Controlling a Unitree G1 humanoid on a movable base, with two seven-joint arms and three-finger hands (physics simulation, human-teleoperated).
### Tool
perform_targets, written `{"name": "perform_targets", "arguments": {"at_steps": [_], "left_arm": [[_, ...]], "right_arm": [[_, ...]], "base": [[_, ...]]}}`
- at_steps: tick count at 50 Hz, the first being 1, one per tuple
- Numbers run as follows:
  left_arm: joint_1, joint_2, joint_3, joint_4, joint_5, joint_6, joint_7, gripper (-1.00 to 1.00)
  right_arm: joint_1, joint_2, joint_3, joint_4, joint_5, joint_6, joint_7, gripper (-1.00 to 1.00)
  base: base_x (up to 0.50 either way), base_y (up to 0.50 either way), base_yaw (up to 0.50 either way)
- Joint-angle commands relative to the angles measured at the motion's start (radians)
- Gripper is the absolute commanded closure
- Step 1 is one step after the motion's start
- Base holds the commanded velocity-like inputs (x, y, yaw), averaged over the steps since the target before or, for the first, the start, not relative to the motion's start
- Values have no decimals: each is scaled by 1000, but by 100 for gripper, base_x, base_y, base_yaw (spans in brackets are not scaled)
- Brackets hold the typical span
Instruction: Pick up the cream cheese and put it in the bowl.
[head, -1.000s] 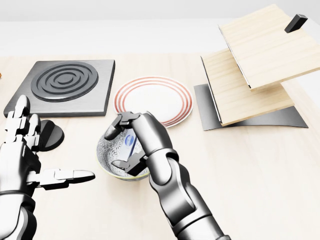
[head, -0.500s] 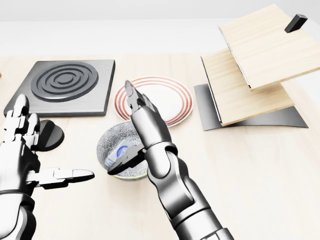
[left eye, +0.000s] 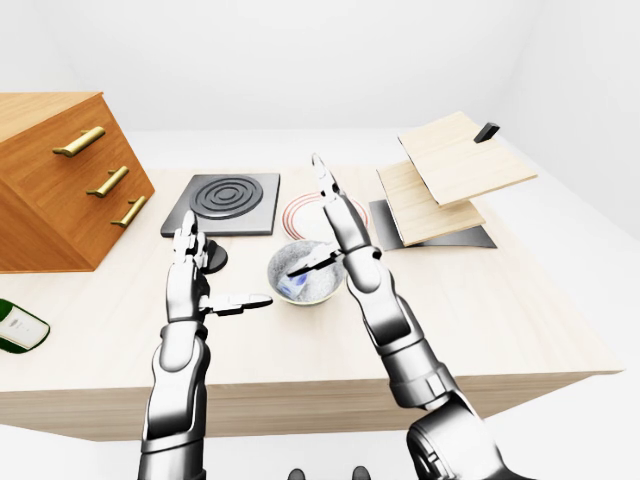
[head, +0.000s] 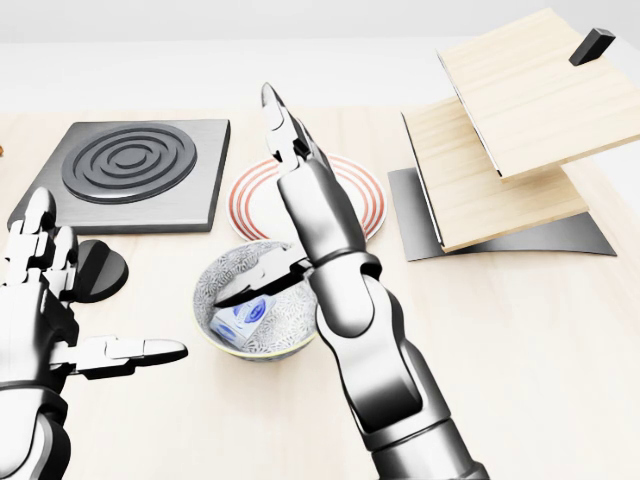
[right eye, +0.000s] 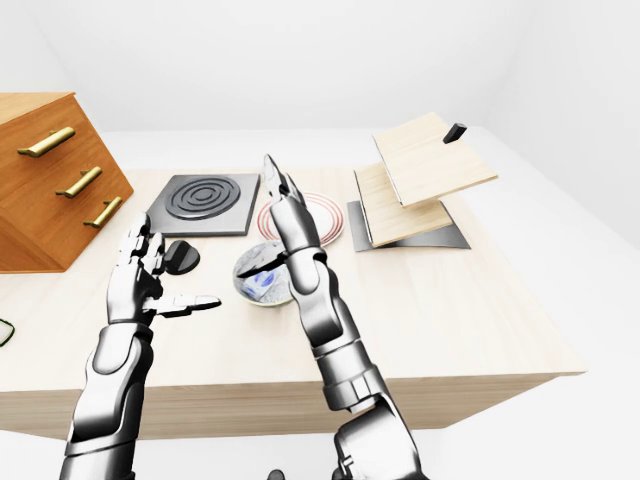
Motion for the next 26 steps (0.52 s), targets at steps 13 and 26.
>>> {"name": "perform_targets", "arguments": {"at_steps": [13,26], "left_arm": [[81,-28,-19,-203,-80,0,-103,-100],[173,-54,-39,-382,-36,0,-114,-100]], "right_arm": [[201,-132,-134,-376,330,0,10,-100],[317,-160,-150,-525,378,0,-32,-100]], "base": [[0,0,0],[0,0,0]]}}
